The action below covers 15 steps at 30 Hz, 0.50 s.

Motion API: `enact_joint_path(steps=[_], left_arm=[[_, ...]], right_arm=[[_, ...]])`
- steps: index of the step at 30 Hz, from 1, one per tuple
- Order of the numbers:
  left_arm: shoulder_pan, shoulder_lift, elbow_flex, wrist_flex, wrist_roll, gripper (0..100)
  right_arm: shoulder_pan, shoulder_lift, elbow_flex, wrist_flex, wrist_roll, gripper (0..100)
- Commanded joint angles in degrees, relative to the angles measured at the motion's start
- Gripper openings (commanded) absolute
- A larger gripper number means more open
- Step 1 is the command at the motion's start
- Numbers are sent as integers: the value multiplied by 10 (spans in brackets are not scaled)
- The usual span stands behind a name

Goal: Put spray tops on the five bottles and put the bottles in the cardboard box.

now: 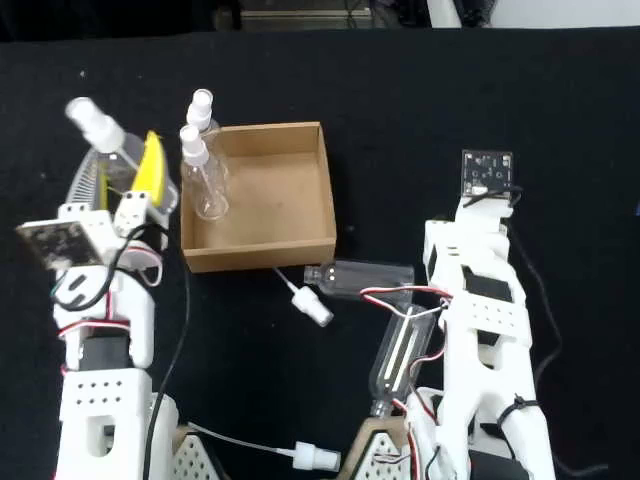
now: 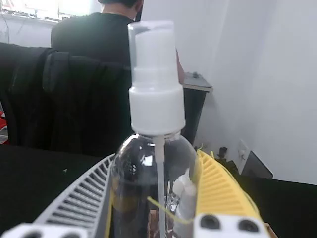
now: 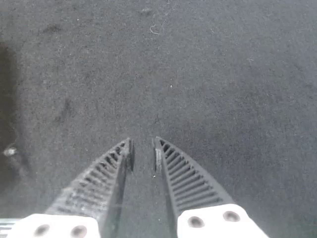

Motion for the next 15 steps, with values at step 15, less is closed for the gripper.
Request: enact_joint_path(steps=[15], left_arm=[[97,18,128,-203,8,30]], right_arm=[[11,0,1,-17,3,54]])
